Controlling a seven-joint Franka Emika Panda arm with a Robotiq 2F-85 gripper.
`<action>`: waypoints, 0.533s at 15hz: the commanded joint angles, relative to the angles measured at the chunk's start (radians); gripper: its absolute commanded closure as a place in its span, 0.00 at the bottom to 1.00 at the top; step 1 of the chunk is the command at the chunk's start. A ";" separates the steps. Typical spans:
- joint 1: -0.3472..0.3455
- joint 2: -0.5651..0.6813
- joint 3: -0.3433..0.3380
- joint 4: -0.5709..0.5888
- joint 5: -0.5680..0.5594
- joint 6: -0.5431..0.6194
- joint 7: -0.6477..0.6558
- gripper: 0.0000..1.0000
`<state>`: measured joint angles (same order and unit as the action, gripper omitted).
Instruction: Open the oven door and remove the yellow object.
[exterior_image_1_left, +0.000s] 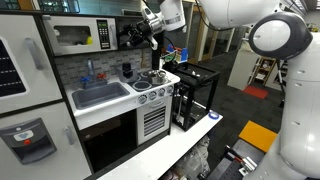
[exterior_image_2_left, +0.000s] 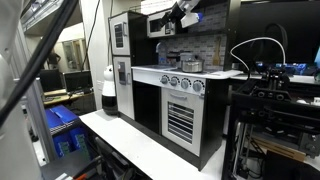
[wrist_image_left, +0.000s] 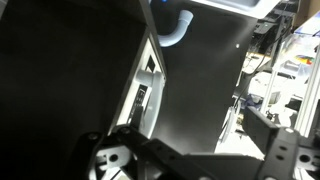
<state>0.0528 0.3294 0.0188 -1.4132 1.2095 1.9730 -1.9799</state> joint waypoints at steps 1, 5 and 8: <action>-0.018 0.050 0.032 0.060 0.009 0.009 -0.014 0.00; -0.006 0.050 0.047 0.057 0.005 0.055 -0.016 0.00; -0.001 0.036 0.051 0.041 0.002 0.093 -0.013 0.00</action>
<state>0.0504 0.3496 0.0498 -1.3910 1.2076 2.0043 -1.9791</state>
